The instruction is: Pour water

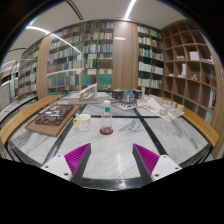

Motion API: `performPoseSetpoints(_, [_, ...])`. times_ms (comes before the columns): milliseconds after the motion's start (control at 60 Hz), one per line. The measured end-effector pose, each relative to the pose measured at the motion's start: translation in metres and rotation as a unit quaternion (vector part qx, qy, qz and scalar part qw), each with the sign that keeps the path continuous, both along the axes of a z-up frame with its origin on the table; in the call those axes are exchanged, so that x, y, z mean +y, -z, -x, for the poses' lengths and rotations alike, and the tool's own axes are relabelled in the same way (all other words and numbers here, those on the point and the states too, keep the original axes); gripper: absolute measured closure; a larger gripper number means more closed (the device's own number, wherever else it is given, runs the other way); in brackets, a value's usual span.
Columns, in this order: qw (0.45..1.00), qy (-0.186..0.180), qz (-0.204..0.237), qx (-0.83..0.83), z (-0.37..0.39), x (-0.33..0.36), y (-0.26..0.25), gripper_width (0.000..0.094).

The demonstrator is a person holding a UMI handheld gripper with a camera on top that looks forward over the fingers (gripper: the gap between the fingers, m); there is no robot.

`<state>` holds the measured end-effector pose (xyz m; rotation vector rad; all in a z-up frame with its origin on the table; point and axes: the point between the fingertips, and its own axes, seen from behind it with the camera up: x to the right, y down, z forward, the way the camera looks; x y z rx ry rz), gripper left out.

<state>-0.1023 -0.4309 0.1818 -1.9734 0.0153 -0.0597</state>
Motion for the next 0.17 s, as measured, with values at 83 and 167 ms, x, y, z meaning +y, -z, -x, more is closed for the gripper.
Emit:
performPoseSetpoints(83, [1.0, -0.002, -0.009, 0.004, -0.0005, -0.003, -0.0034, 0.0084])
performPoseSetpoints(167, [1.0, -0.001, -0.005, 0.01, -0.0029, -0.0065, -0.002, 0.0084])
